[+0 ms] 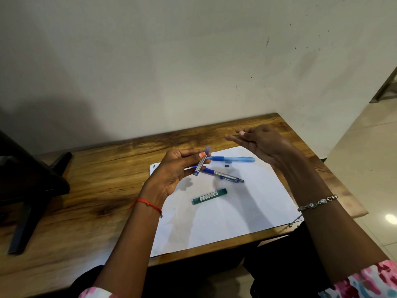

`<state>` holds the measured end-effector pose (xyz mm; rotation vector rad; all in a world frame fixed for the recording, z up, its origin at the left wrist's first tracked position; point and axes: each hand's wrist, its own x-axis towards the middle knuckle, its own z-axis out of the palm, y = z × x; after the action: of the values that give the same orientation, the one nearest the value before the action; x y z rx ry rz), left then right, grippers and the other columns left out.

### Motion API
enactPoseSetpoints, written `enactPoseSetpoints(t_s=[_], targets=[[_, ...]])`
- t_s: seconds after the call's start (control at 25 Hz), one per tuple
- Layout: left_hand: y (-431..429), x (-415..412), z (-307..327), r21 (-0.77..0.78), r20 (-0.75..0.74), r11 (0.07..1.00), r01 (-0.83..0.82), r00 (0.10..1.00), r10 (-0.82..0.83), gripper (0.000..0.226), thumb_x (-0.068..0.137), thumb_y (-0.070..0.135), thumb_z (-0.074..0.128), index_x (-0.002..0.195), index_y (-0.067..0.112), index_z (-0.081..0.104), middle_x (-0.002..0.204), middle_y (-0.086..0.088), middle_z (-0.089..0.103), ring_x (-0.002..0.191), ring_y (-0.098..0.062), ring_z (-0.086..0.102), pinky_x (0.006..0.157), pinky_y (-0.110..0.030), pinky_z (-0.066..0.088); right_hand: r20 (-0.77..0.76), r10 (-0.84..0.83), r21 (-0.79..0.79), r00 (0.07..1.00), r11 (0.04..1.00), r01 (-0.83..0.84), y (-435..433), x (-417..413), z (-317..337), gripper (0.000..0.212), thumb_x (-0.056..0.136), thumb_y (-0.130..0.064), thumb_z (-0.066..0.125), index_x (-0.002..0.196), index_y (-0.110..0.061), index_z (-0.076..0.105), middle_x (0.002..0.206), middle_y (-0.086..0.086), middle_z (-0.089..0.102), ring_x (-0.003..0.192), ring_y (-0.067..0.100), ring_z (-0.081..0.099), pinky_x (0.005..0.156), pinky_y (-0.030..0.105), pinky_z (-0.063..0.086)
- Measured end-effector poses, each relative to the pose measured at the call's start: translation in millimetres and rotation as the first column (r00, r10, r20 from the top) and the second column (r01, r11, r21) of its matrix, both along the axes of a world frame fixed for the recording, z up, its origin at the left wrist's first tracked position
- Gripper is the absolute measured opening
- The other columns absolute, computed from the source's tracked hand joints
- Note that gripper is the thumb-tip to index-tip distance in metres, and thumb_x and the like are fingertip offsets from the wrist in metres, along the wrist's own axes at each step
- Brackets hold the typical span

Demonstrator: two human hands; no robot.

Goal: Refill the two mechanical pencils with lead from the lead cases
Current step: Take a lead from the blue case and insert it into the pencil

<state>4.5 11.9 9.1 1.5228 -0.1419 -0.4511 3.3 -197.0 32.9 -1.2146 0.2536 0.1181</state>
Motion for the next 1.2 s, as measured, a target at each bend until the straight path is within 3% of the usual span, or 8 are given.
enactPoseSetpoints(t_s=[0.08,0.16,0.28,0.4,0.6,0.84,1.04,1.2], targets=[[0,0,-1,0.004,-0.003,1.000,-0.007,1.000,0.007,0.015,0.085,0.012,0.058,0.092,0.015,0.070,0.081,0.010,0.075,0.080,-0.008,0.071,0.074,-0.020,0.055,0.077,-0.015,-0.070,0.997,0.997,0.020,0,0,-1,0.020,0.092,0.005,0.045,0.087,0.023,0.052,0.118,0.041,0.050,0.092,0.024,0.069,0.072,0.023,0.059],[0,0,-1,-0.002,-0.011,1.000,-0.013,1.000,0.013,0.014,0.084,0.011,0.059,0.093,0.013,0.070,0.080,0.009,0.075,0.079,-0.008,0.071,0.071,-0.019,0.055,0.142,-0.014,-0.187,0.990,0.981,0.041,1,-2,1,0.019,0.089,-0.004,0.054,0.076,0.009,0.059,0.081,0.021,0.068,0.068,0.017,0.072,0.055,0.019,0.056],[-1,0,-1,-0.001,-0.019,1.000,-0.014,1.000,0.014,0.014,0.084,0.011,0.059,0.093,0.012,0.070,0.079,0.010,0.075,0.077,-0.007,0.071,0.066,-0.015,0.055,0.245,-0.043,-0.342,0.969,0.931,0.128,2,-5,4,0.011,0.081,-0.015,0.066,0.072,-0.010,0.069,0.059,0.007,0.058,0.049,0.013,0.053,0.041,0.020,0.040],[-3,-1,-1,0.003,-0.022,1.000,-0.010,1.000,0.010,0.016,0.084,0.011,0.059,0.096,0.010,0.070,0.080,0.010,0.075,0.077,-0.006,0.071,0.066,-0.016,0.055,0.265,-0.008,-0.350,0.964,0.931,0.104,4,-5,4,0.005,0.079,-0.013,0.068,0.078,-0.009,0.071,0.062,0.009,0.049,0.053,0.015,0.042,0.044,0.020,0.039],[-3,0,-2,0.022,-0.012,1.000,-0.012,1.000,0.012,0.016,0.084,0.011,0.060,0.095,0.011,0.070,0.080,0.011,0.074,0.076,-0.005,0.070,0.067,-0.017,0.054,0.316,0.239,-0.403,0.918,0.910,-0.098,8,-9,4,0.023,0.086,0.002,0.056,0.105,-0.007,0.066,0.063,0.002,0.059,0.053,0.013,0.053,0.057,0.019,0.048],[-3,0,-2,0.058,0.027,0.998,0.008,1.000,-0.010,0.015,0.084,0.010,0.060,0.089,0.018,0.071,0.082,0.012,0.075,0.082,-0.006,0.070,0.075,-0.021,0.053,0.335,0.246,-0.535,0.909,0.844,-0.032,17,-11,6,0.018,0.073,0.002,0.072,0.087,-0.009,0.072,0.068,-0.003,0.072,0.054,0.009,0.061,0.062,0.018,0.051],[-4,0,-1,0.076,0.048,0.997,-0.003,0.999,0.000,0.017,0.083,0.008,0.061,0.096,0.010,0.071,0.084,0.008,0.074,0.079,-0.007,0.070,0.074,-0.022,0.052,0.300,0.341,-0.670,0.891,0.740,-0.058,19,-11,3,0.022,0.074,0.001,0.072,0.095,-0.003,0.072,0.078,0.010,0.071,0.067,0.017,0.065,0.068,0.019,0.053],[-6,-1,-2,0.111,0.058,0.994,-0.015,0.998,0.008,0.018,0.082,0.008,0.062,0.097,0.011,0.070,0.091,0.001,0.071,0.077,-0.006,0.070,0.071,-0.019,0.052,0.281,0.380,-0.706,0.881,0.704,-0.078,20,-8,0,0.021,0.075,0.001,0.072,0.096,0.000,0.072,0.082,0.013,0.071,0.067,0.020,0.064,0.073,0.030,0.052]])
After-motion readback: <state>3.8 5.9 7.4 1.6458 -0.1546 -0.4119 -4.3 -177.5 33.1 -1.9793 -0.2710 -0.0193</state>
